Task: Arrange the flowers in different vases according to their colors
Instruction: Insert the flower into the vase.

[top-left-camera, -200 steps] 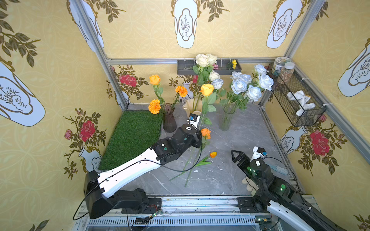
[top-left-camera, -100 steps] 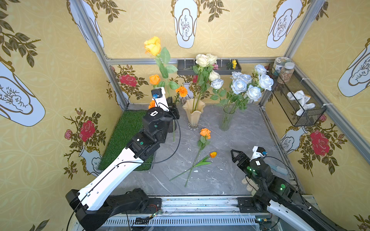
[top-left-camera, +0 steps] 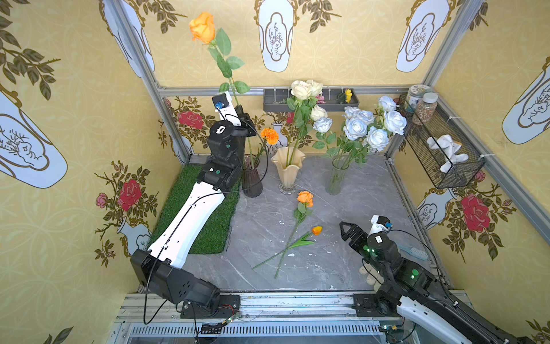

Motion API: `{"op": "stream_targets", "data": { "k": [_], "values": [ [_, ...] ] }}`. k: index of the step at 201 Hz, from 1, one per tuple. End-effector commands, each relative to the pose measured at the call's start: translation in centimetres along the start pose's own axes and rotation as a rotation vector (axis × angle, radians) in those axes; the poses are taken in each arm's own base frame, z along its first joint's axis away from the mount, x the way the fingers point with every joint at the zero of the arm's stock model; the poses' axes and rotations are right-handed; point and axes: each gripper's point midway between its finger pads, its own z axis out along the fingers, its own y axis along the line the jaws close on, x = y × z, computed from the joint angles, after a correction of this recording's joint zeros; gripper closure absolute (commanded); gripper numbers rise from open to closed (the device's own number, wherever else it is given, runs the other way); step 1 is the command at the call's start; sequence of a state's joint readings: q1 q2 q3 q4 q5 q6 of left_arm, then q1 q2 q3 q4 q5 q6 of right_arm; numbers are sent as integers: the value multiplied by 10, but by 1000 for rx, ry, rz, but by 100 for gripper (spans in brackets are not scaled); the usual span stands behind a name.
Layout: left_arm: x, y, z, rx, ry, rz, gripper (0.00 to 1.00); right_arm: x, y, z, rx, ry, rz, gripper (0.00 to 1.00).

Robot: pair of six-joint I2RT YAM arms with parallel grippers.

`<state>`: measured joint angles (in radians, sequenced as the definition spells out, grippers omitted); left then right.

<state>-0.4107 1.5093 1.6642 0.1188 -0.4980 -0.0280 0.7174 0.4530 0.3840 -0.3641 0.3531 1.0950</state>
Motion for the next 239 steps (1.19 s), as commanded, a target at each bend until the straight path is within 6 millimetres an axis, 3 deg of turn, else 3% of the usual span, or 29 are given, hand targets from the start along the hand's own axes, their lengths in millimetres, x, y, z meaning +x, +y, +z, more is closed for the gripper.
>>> {"op": "stream_targets", "data": {
  "k": [1, 52, 76, 126, 166, 182, 193, 239],
  "values": [
    [-9, 6, 21, 15, -48, 22, 100, -7, 11, -1, -32, -23, -4, 3],
    [31, 35, 47, 26, -4, -18, 100, -6, 12, 5, -5, -13, -11, 3],
    [58, 34, 54, 64, 39, -43, 100, -5, 11, 7, 5, -8, -15, 3],
    [95, 37, 59, 79, 86, -87, 100, -4, 11, 10, 6, -12, -10, 3],
    [113, 49, 53, 40, 94, -91, 100, -5, 12, 10, 5, -12, -12, 3],
    [117, 48, 51, 51, 110, -91, 77, -4, 11, 9, 5, -14, -11, 3],
    [115, 43, 48, 79, 117, -96, 67, -4, 11, 9, 4, -12, -13, 3],
    [64, 29, 26, 150, 60, -175, 47, -5, 10, 6, -7, -20, -5, 3]
  ]
}}
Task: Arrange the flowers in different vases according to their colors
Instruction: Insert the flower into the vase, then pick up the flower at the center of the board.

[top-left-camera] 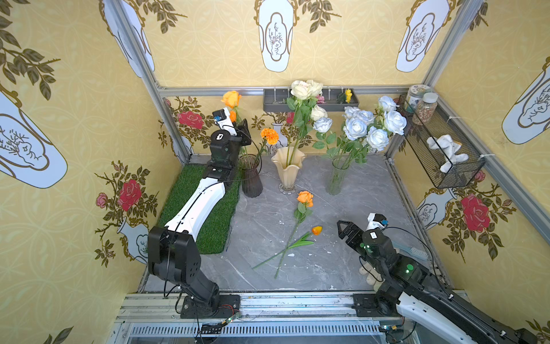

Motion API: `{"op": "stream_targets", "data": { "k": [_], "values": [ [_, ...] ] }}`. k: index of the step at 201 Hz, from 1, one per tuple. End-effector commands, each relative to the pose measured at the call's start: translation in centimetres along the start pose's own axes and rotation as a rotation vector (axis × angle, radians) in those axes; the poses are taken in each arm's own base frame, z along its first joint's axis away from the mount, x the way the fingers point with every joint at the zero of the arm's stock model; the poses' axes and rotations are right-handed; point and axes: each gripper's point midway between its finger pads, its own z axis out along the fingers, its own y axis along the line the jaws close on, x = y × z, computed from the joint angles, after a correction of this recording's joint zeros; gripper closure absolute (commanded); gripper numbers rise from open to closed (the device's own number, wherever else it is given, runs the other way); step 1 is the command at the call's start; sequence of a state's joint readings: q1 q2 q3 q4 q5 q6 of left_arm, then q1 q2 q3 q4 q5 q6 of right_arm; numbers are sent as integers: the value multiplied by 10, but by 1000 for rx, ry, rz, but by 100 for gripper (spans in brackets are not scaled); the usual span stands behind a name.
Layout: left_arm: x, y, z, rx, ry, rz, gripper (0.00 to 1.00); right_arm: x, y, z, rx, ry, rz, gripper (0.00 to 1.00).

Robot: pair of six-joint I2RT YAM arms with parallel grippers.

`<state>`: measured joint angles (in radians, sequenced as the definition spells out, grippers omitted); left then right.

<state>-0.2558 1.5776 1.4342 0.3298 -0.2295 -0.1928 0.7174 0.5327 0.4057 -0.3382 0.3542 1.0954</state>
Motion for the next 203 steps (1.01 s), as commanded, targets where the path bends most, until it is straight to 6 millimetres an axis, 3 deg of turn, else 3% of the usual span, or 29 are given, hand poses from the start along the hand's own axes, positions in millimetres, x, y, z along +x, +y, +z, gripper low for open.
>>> {"op": "stream_targets", "data": {
  "k": [1, 25, 47, 65, 88, 125, 129, 152, 185, 203],
  "values": [
    [-26, -16, -10, 65, -44, -51, 47, -7, 7, -2, -36, -34, 7, 3],
    [-53, -25, -30, 91, -78, -103, 41, -8, 5, -4, -37, -36, 12, 3],
    [-77, -29, -61, 102, -105, -156, 38, -7, 4, -6, -32, -27, 20, 3],
    [-81, -29, -91, 90, -84, -184, 37, -4, 5, -6, -31, -9, 17, 3],
    [-63, -29, -131, 78, -9, -197, 36, -1, 6, -4, -15, 16, 4, 3],
    [1, -21, -183, 16, 182, -153, 35, 7, 13, 3, 25, 90, -44, 3],
    [12, -30, -189, 34, 215, -151, 35, 8, 13, 4, 29, 96, -48, 3],
    [69, -33, -210, 10, 358, -136, 33, 12, 16, 9, 51, 129, -69, 3],
    [169, -54, -225, 18, 638, -120, 33, 17, 17, 14, 84, 163, -80, 3],
    [214, -64, -231, 18, 764, -139, 33, 18, 16, 14, 97, 173, -78, 3]
  ]
}}
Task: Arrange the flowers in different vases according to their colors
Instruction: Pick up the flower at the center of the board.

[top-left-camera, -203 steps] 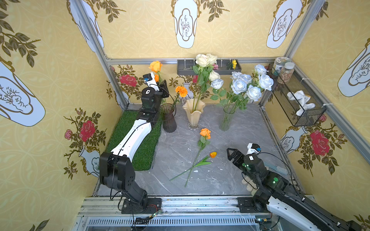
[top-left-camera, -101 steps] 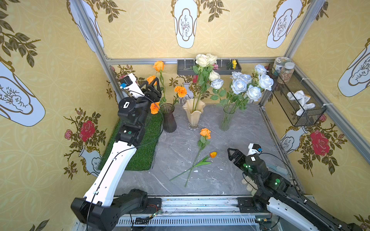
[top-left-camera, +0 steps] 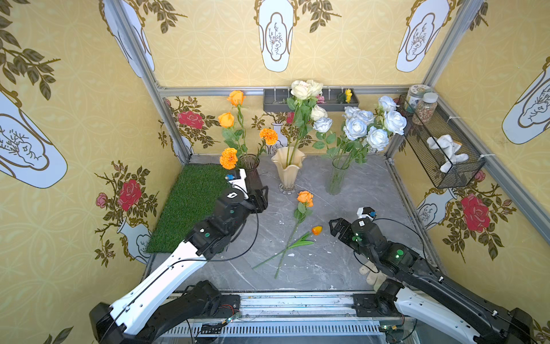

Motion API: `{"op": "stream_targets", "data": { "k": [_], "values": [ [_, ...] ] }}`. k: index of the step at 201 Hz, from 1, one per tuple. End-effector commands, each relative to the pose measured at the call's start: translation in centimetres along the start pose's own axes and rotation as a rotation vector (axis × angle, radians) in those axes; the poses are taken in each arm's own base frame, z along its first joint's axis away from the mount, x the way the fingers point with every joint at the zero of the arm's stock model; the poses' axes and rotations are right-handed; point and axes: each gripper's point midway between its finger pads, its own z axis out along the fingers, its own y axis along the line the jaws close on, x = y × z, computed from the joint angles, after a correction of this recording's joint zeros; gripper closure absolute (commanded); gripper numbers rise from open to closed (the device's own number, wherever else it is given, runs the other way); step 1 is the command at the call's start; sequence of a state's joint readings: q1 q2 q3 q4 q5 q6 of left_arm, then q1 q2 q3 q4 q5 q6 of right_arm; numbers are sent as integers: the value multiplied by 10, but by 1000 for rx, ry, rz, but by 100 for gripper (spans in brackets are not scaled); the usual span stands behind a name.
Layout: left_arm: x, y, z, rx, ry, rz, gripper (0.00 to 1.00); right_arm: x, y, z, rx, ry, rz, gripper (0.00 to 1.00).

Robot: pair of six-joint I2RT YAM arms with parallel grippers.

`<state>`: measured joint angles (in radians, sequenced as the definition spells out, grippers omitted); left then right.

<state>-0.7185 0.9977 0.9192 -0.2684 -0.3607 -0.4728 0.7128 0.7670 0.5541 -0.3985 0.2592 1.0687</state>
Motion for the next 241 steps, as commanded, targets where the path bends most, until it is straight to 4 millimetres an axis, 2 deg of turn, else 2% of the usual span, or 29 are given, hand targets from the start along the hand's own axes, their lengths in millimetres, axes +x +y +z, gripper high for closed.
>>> {"op": "stream_targets", "data": {
  "k": [1, 39, 75, 109, 151, 198, 241],
  "values": [
    [55, 6, 21, -46, 170, -54, 33, 4, -1, 0, 16, 26, -10, 3],
    [124, -5, 66, -62, 453, -21, 31, 3, -3, -4, 10, 21, 0, 3],
    [155, -20, 92, -55, 623, 32, 29, 4, -3, -3, 7, 20, 0, 3],
    [191, -24, 111, -49, 774, 49, 29, 4, -2, -2, 2, 21, -2, 3],
    [216, -14, 126, -120, 872, 69, 33, 3, -3, -3, -17, 7, 4, 3],
    [239, 2, 138, -187, 927, 87, 49, 3, -2, -2, -33, 4, 7, 3],
    [253, 10, 142, -240, 943, 133, 57, 3, -2, -3, -44, 0, 10, 3]
  ]
}}
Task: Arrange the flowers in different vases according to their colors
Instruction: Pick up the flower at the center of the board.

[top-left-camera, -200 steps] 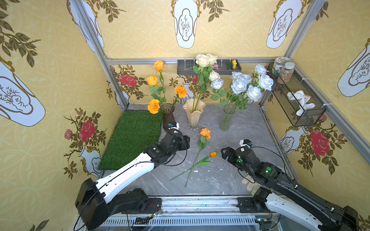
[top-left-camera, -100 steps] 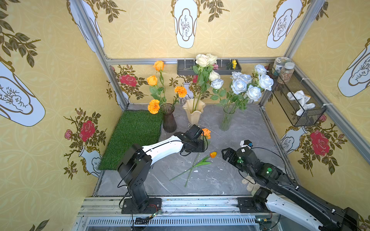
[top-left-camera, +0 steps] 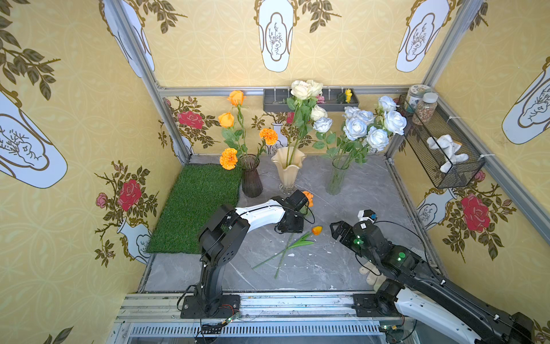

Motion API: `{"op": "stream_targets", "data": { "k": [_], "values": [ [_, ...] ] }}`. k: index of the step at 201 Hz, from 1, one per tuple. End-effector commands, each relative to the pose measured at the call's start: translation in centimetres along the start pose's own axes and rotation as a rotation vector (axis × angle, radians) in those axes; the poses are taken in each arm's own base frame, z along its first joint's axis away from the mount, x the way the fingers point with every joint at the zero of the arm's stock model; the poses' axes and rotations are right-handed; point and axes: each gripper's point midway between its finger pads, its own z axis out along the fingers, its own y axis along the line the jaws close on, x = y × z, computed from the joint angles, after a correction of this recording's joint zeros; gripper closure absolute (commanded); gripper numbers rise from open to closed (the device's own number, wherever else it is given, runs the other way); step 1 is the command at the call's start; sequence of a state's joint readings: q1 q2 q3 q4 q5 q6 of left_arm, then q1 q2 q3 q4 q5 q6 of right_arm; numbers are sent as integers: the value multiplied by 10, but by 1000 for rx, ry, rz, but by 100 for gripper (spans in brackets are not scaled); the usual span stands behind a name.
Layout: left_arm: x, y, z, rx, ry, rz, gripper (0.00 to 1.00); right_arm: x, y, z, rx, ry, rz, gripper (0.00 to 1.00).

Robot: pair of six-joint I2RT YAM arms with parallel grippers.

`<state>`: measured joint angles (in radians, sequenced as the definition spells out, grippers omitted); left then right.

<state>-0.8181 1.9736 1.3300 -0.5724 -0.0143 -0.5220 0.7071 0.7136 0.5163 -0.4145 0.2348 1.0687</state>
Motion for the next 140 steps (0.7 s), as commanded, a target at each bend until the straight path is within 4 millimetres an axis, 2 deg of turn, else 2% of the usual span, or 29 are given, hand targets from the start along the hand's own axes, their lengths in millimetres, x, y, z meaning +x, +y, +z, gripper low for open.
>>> {"op": "stream_targets", "data": {
  "k": [1, 46, 71, 90, 114, 140],
  "values": [
    [4, 6, 7, -49, 13, 18, 57, -4, 7, -1, -36, -19, 6, 3],
    [5, 3, 13, -106, 21, 56, 63, -4, 7, -2, -41, -23, 8, 3],
    [4, 3, 13, -206, 1, 95, 72, -5, 6, -3, -41, -25, 11, 3],
    [4, -6, 11, -254, -16, 155, 78, -5, 5, -3, -41, -27, 13, 3],
    [0, -9, 4, -297, -55, 184, 85, -5, 5, -4, -45, -29, 16, 3],
    [-16, -11, -11, -314, -137, 199, 92, -5, 5, -5, -48, -33, 19, 3]
  ]
}}
